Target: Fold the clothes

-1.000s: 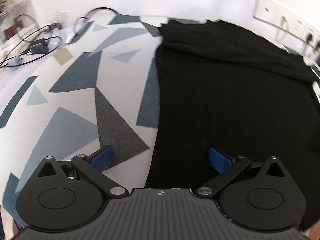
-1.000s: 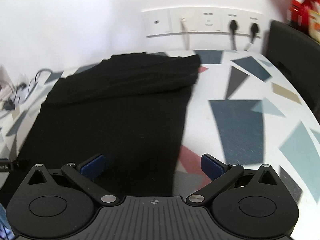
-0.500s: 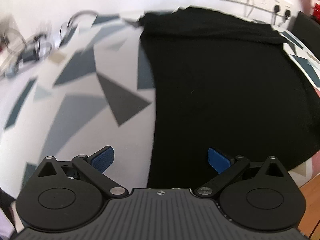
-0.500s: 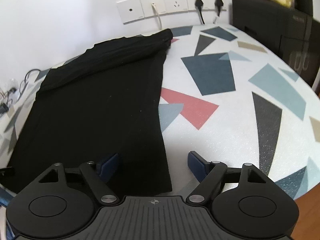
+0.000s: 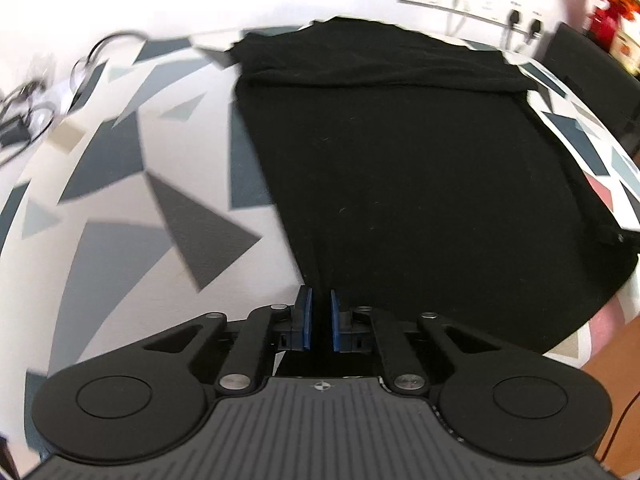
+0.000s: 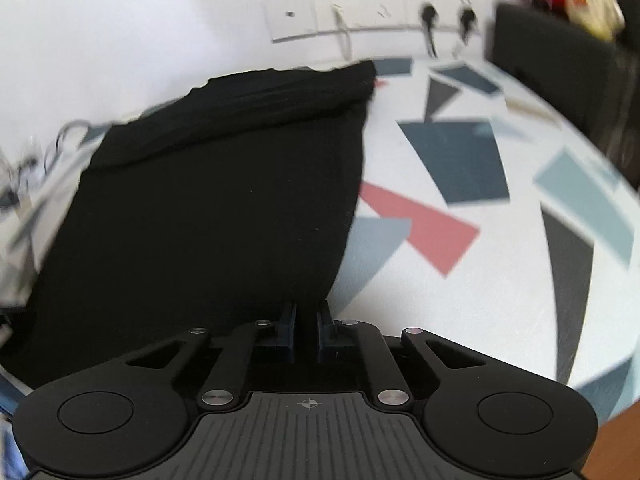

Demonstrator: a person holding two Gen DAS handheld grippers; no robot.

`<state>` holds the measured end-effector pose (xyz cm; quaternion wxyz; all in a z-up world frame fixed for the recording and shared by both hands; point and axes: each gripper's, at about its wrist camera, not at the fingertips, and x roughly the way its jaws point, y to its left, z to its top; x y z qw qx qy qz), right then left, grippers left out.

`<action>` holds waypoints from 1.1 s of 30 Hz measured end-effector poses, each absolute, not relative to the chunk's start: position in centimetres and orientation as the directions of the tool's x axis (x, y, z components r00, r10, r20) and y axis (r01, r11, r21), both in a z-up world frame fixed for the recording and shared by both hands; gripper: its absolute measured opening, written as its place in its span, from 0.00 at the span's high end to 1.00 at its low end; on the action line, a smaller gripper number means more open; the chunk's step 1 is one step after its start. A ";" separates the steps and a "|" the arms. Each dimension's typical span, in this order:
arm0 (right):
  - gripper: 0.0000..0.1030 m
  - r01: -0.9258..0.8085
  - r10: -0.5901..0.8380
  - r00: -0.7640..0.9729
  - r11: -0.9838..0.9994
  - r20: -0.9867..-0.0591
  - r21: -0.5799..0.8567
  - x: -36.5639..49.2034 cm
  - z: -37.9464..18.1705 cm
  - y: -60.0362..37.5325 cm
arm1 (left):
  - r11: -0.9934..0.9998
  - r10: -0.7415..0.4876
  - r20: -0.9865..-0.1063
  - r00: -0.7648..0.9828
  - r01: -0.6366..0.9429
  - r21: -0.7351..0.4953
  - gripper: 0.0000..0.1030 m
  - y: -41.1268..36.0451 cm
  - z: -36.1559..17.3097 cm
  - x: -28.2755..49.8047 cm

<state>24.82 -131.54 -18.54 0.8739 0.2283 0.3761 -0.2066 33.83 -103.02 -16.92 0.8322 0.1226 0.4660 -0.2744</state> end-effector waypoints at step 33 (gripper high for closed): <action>0.93 0.590 -0.067 0.652 0.671 -0.755 0.450 16.3 -18.2 -127.9 | 0.752 -0.438 -0.856 0.273 0.633 -0.182 0.92 -99.3 -17.0 30.9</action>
